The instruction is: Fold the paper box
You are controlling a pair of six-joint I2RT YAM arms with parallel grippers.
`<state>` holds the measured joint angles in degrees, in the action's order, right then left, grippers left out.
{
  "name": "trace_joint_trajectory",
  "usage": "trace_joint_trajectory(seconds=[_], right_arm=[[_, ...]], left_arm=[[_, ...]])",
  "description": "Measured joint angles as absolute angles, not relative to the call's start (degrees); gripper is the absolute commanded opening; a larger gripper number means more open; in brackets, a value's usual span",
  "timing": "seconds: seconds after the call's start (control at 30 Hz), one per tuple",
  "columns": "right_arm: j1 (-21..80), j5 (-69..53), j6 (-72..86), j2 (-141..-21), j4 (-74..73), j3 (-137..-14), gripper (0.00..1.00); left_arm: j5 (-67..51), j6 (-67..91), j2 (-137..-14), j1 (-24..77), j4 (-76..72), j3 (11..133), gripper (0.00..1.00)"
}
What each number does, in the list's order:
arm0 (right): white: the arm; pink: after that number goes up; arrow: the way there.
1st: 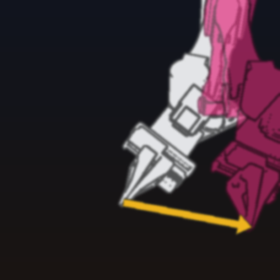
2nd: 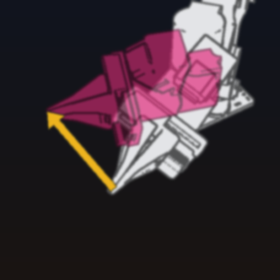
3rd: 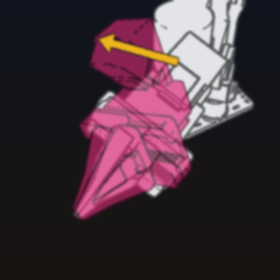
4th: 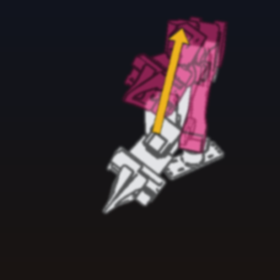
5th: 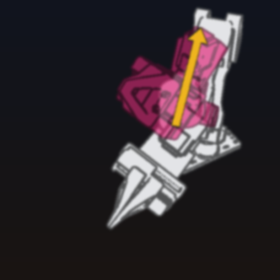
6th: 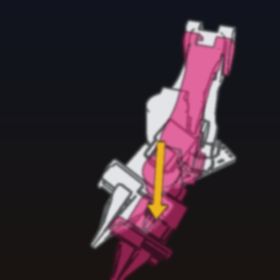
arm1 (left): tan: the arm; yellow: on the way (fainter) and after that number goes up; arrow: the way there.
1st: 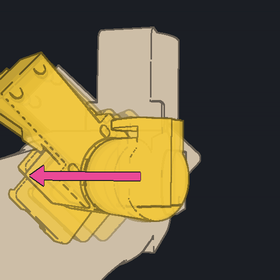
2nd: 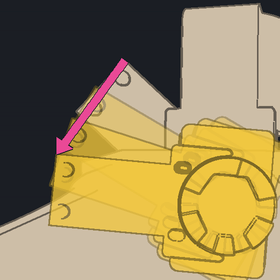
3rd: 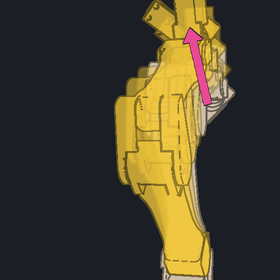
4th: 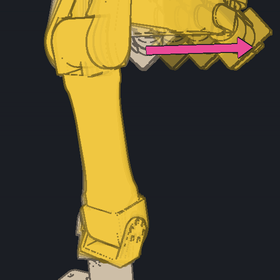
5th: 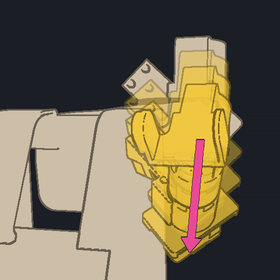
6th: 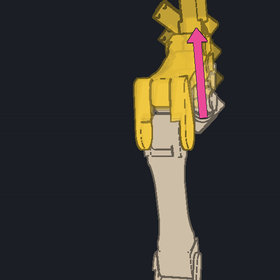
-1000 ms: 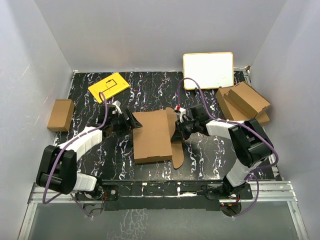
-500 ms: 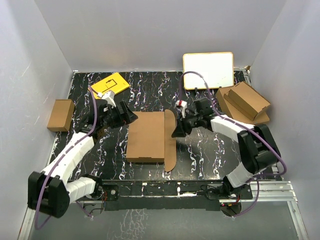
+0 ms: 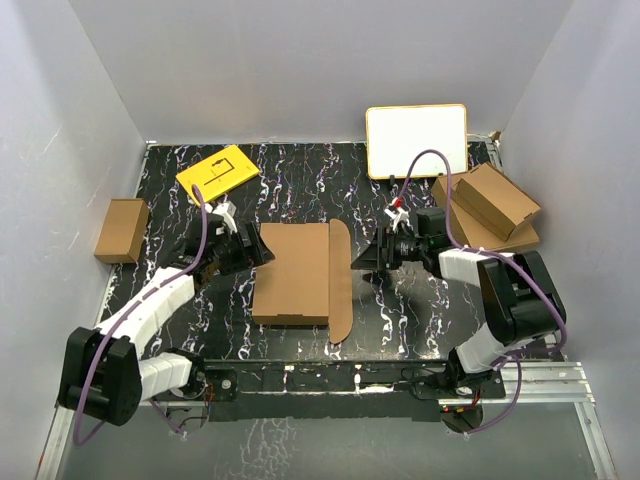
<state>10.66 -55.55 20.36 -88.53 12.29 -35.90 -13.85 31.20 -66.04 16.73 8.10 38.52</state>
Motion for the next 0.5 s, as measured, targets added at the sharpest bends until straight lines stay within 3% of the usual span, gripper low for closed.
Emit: trace_joint_trajectory(seconds=[0.33, 0.5], right_arm=[[14.7, -51.0, 30.2, -96.4, 13.6, -37.5, 0.9], [16.0, -50.8, 32.7, -98.0, 14.1, -38.7, 0.88]], left_arm=[[-15.4, 31.6, -70.1, 16.7, 5.1, 34.1, 0.79], [-16.6, 32.1, -71.7, 16.7, 3.3, 33.6, 0.71]])
